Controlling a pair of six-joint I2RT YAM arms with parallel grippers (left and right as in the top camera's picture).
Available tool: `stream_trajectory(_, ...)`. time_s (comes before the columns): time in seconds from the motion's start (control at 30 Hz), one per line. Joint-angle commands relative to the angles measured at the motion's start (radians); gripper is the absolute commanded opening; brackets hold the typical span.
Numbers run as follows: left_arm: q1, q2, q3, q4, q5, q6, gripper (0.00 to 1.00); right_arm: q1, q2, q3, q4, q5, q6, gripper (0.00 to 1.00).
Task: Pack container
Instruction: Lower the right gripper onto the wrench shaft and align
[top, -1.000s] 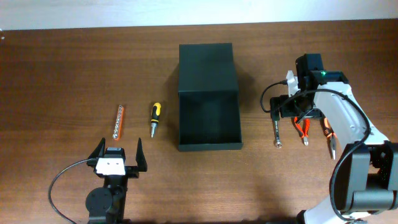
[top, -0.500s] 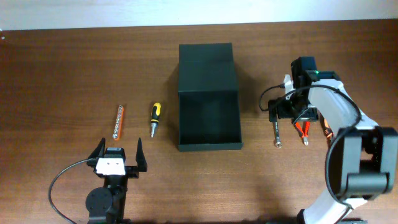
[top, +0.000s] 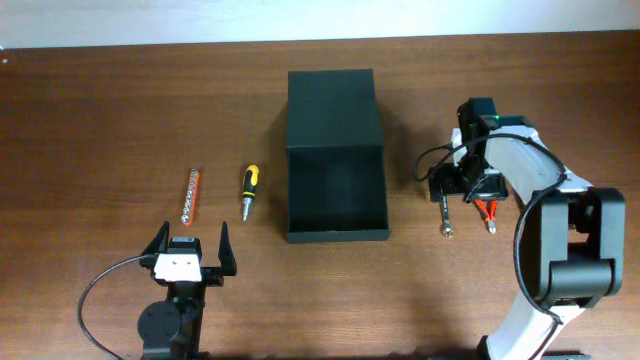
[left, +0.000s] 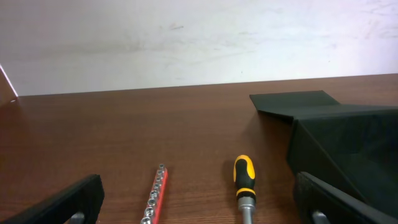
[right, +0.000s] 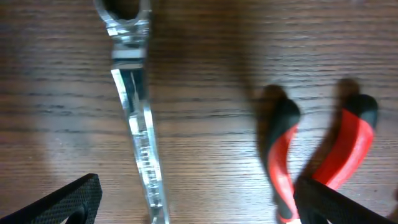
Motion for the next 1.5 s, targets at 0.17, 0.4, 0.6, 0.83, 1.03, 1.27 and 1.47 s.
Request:
stream_trajectory(0.17, 0.004, -0.009, -0.007, 0.000, -0.007, -0.009, 0.99, 0.156, 0.002, 0.071, -0.026, 0.115, 0.006, 0.99)
stream_trajectory(0.4, 0.004, -0.009, -0.007, 0.000, -0.007, -0.009, 0.99, 0.114, 0.003, 0.071, -0.019, 0.065, 0.034, 0.99)
stream_trajectory(0.6, 0.004, -0.009, -0.007, 0.000, -0.007, -0.009, 0.99, 0.101, 0.003, 0.071, -0.011, 0.035, 0.088, 0.99)
stream_trajectory(0.83, 0.004, -0.009, -0.007, 0.000, -0.007, -0.009, 0.99, 0.101, 0.006, 0.068, 0.006, 0.026, 0.090, 0.99)
stream_trajectory(1.03, 0.004, -0.009, -0.007, 0.000, -0.007, -0.009, 0.99, 0.101, 0.006, 0.068, 0.020, 0.027, 0.085, 0.99)
stream_trajectory(1.27, 0.004, -0.009, -0.007, 0.000, -0.007, -0.009, 0.99, 0.101, 0.008, 0.068, 0.028, 0.027, 0.082, 0.99)
stream_trajectory(1.47, 0.004, -0.009, -0.007, 0.000, -0.007, -0.009, 0.99, 0.101, 0.008, 0.066, 0.035, 0.027, 0.082, 0.99)
